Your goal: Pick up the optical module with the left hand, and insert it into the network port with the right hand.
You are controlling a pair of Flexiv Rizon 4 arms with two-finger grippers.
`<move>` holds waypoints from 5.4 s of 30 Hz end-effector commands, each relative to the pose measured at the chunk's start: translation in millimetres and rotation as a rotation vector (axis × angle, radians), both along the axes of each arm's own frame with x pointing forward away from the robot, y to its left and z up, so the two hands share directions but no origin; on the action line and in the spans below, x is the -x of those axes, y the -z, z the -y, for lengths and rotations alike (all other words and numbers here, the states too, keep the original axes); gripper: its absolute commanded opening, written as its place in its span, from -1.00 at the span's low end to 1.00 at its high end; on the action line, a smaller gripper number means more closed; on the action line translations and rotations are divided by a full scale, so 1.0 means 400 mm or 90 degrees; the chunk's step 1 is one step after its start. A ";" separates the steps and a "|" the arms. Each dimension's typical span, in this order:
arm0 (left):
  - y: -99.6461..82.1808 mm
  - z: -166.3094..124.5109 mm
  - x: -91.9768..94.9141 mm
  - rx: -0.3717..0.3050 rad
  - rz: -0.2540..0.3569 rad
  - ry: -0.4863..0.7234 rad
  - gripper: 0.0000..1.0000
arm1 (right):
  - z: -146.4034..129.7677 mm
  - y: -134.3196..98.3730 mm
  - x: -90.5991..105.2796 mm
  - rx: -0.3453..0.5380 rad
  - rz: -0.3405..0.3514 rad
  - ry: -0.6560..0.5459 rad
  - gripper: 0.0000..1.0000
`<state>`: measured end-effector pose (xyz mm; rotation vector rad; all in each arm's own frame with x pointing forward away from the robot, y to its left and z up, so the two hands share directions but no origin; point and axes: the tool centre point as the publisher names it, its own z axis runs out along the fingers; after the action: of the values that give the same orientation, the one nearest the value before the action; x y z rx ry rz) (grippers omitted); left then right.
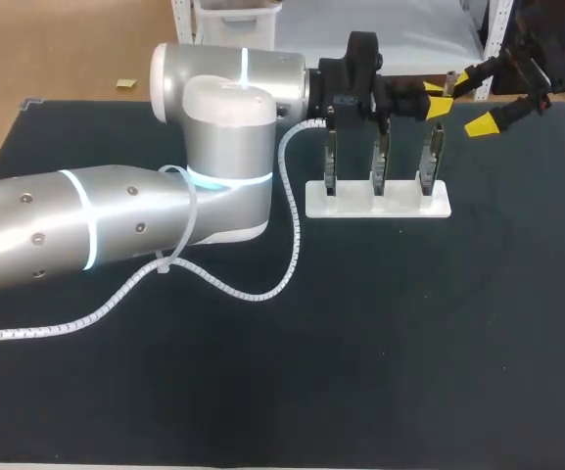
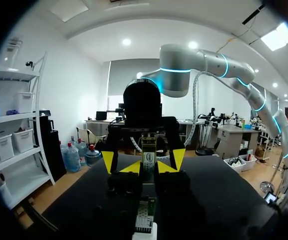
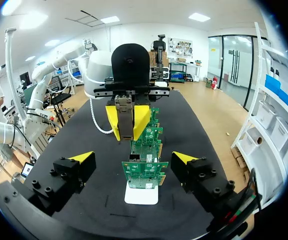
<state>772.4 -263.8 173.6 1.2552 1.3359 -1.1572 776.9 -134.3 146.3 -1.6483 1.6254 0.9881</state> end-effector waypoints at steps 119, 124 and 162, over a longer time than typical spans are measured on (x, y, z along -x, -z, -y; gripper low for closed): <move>0.005 0.005 -0.007 -0.002 0.000 0.008 -1.00 | -0.077 -0.142 0.004 -0.037 0.011 0.025 1.00; 0.005 0.005 -0.007 -0.002 0.000 0.008 -1.00 | -0.077 -0.142 0.008 -0.029 0.013 0.030 1.00; 0.005 0.005 -0.007 -0.002 0.000 0.008 -1.00 | -0.070 -0.137 0.022 -0.040 0.009 0.047 1.00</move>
<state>771.6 -265.1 172.2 1.2615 1.3357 -1.1592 770.1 -106.9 201.4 -1.5429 1.6184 0.9843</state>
